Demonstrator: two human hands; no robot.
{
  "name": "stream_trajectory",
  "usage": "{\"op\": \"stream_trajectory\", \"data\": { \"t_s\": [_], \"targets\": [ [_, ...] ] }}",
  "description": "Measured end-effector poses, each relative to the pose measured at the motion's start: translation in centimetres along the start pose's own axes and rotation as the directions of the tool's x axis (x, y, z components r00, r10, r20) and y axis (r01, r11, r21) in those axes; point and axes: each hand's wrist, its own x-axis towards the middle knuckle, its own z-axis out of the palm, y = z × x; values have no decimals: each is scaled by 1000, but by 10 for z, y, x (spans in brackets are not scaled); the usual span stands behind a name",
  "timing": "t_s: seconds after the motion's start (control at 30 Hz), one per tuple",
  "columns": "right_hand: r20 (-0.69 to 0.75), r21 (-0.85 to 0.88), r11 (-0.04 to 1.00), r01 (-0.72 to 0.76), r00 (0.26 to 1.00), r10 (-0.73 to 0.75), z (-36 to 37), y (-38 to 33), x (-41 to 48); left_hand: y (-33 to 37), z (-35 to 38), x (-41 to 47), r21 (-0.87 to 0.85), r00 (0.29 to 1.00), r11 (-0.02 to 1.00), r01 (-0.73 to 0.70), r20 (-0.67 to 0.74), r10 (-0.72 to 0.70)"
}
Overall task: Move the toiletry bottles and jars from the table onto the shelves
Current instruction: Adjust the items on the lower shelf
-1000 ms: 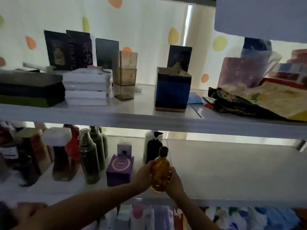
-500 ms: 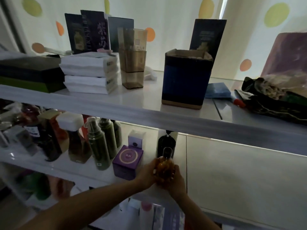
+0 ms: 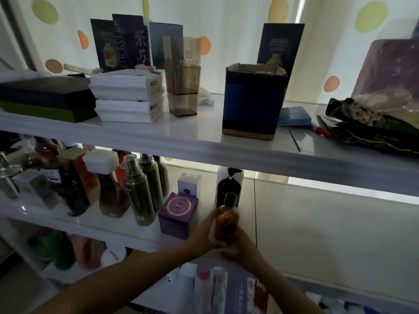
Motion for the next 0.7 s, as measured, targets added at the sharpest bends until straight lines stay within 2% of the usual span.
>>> {"op": "stream_trajectory", "data": {
  "t_s": [0.13, 0.27, 0.37, 0.5, 0.63, 0.7],
  "targets": [
    [72, -207, 978, -14, 997, 30, 6, 9, -27, 7, -10, -25, 33, 993, 995, -95, 72, 92],
    [58, -341, 938, -52, 995, 77, 25, -5, -53, -5, -15, -60, 313, 987, 949, -44, 162, -8],
    [10, -299, 953, -48, 999, 53, 48, -32, -74, -17, -28, -93, 474, 984, 879, -51, 176, -38],
    [89, -310, 949, 55, 996, -29, 88, -79, -83, -26, -65, -144, 579, 977, 811, -84, 209, -48],
    [169, -301, 924, 236, 967, -192, 127, -160, -80, -40, -121, -209, 630, 990, 776, 22, 97, -106],
    [234, -334, 878, 342, 933, -274, 155, -202, -72, -50, -159, -246, 683, 987, 722, 108, 11, -158]
  ]
}}
